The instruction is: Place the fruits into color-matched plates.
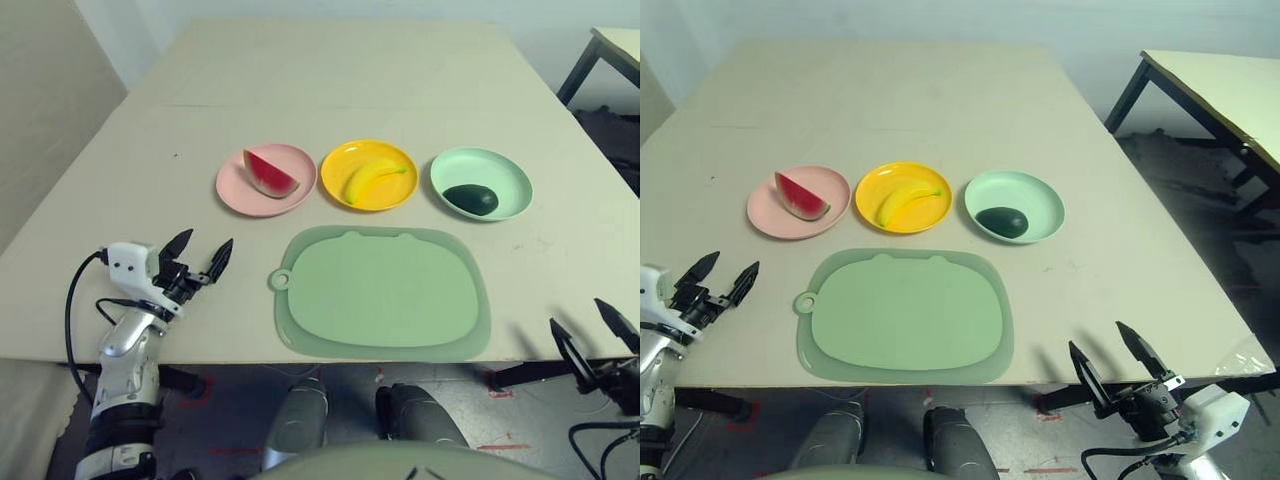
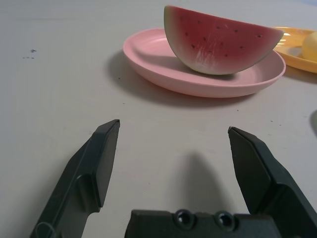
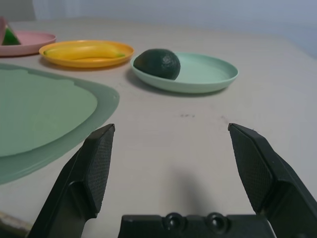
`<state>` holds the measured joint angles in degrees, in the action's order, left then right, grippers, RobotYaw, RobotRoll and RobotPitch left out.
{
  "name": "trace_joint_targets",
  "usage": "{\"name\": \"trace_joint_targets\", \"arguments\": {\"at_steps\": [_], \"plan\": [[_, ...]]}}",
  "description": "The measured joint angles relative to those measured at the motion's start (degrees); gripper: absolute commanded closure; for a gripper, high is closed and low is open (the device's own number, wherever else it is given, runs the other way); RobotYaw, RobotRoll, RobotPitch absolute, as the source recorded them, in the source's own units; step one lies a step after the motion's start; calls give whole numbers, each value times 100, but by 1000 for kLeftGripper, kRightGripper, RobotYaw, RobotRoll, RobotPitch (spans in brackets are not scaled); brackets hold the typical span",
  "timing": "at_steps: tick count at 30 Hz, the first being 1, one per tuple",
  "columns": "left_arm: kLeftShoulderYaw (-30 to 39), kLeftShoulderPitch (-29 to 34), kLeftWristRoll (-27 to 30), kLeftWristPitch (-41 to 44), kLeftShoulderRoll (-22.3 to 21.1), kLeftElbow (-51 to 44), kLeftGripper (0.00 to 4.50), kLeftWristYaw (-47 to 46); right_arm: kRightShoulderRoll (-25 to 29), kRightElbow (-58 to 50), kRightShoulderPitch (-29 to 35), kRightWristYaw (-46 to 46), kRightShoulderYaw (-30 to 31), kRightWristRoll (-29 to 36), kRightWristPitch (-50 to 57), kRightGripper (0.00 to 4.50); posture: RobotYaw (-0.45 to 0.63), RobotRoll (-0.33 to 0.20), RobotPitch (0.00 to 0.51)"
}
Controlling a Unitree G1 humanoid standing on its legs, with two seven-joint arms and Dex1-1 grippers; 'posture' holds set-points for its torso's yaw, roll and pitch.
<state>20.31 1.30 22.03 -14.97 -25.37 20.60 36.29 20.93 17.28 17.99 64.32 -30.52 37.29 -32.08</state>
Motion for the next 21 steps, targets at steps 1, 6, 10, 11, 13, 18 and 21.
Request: {"name": "trace_joint_targets", "arguments": {"at_steps": [1,6,10,11,13,18,21], "plan": [[3,30,13,-29,0,0,45,0,0,14,-55,-79,-25,58,67,0,288,0,142],[109,66,101,-68,-19,-72,45,-62,-5,-11,-240,-458,-166,345,531,0,322,0,151],[275,99,121,12,-120,-105,45,-177,-75,-98,-361,-583,-166,528,916,0,330,0,151],[311,116,123,37,-131,-122,45,-195,-88,-124,-403,-606,-166,558,987,0,334,0,149],[351,109,125,82,-163,-128,45,-209,-97,-202,-488,-646,-164,569,1117,0,347,0,145],[397,46,126,102,-175,-127,45,-225,-96,-342,-624,-662,-165,569,1287,0,365,0,143],[428,20,125,107,-174,-128,45,-268,-90,-351,-659,-673,-165,569,1393,0,377,0,147]]}}
